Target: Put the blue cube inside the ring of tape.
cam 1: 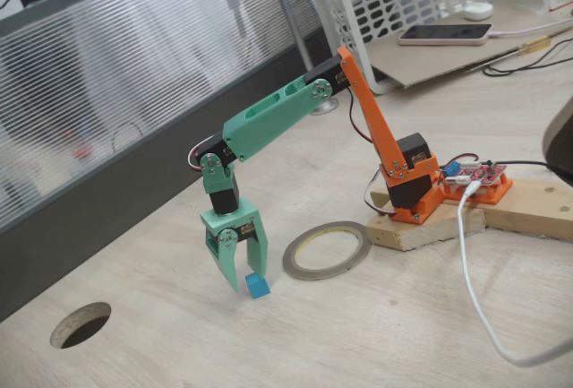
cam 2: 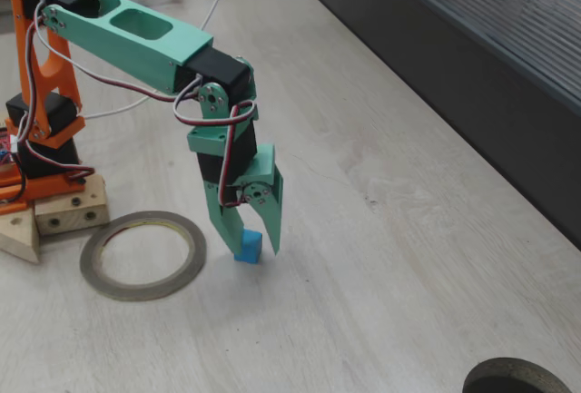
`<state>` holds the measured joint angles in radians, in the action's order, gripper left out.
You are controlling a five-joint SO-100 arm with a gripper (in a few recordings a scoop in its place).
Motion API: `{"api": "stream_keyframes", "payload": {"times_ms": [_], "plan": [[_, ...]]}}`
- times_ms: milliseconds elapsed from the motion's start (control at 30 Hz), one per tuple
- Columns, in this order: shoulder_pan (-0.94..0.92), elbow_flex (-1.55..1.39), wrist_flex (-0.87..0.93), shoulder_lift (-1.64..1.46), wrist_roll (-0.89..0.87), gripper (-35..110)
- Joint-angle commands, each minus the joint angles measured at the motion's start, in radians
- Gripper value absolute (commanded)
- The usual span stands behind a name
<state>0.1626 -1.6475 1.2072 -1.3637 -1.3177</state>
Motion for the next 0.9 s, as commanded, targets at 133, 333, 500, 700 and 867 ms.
{"api": "stream_keyframes", "payload": {"times_ms": [133, 333, 500, 700, 867], "plan": [[0.003, 0.003, 0.083, -0.046, -0.003, 60], [0.002, -0.021, 0.137, -0.034, -0.005, 70], [0.002, -0.006, 0.132, -0.031, -0.005, 70], [0.0, -0.005, 0.137, -0.029, -0.006, 70], [0.0, -0.005, 0.152, -0.029, -0.006, 70]]}}
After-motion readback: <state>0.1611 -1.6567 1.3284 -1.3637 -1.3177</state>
